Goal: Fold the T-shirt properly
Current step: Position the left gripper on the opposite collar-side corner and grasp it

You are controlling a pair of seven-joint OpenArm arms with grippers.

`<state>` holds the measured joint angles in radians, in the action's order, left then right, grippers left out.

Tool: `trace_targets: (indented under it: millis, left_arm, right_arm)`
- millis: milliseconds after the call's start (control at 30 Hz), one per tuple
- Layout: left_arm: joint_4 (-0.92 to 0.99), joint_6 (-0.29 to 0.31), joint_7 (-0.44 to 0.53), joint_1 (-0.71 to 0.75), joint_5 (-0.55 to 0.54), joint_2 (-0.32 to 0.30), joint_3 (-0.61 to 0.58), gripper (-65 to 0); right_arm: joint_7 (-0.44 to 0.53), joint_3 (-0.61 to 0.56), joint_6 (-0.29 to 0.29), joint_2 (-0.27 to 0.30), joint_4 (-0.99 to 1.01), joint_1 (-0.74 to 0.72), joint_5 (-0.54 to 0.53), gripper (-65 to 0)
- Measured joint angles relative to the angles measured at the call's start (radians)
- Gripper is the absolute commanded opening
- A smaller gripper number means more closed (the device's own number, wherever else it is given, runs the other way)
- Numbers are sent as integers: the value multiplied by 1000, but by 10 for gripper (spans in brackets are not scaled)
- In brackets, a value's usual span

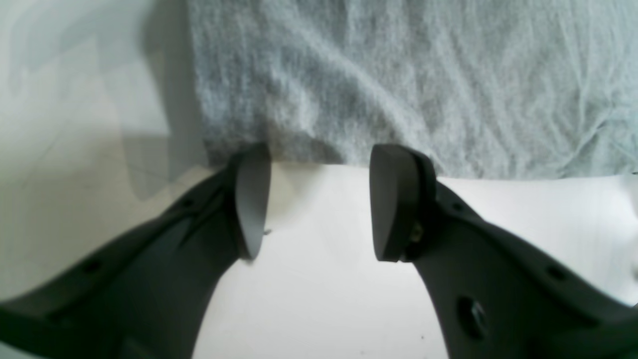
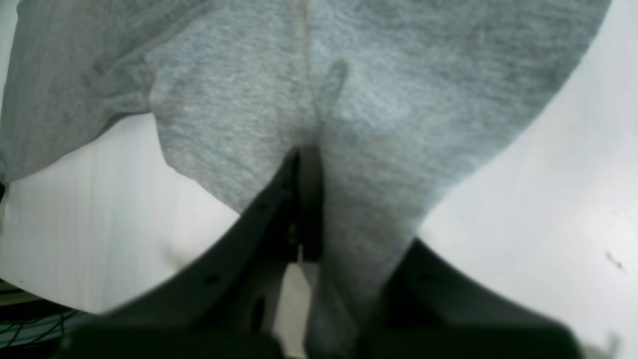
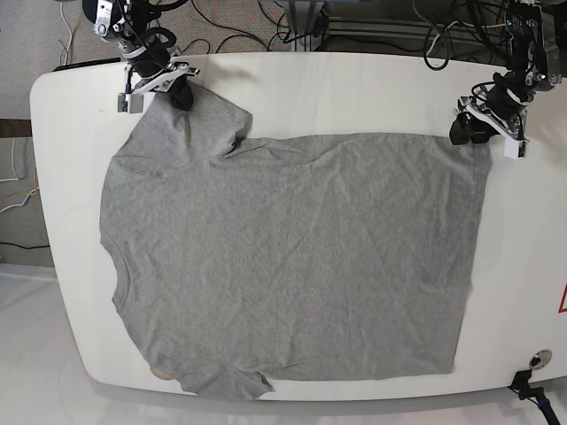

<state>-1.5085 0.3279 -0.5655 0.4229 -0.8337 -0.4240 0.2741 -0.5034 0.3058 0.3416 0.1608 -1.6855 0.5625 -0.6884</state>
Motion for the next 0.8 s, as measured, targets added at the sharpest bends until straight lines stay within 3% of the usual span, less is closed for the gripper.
trace_targets:
  millis: [167,400,433,633,700,800]
  left_arm:
    - [13,2,25,-5,-2,14,3,-451]
    - [42,32,43,-14,-14,22,-9,-498]
    - [42,36,40,-16,-13,22,-13,-477]
    - [22,68,20,4,-13,-3,-18,-529]
    - [18,66,32,9,2,-7,-19,-492]
    - [18,57,54,7,1,39,-13,-492]
  right_arm:
    - [-2,0,0,0,0,0,0,-650]
    - [-6,1,0,0,0,-3,0,-650]
    - [-6,1,0,0,0,-3,0,-650]
    - [-16,2,0,0,-8,-10,8,-650]
    - [-17,2,2,0,-9,-11,11,-649]
    - [5,0,3,-9,8,-18,5,-649]
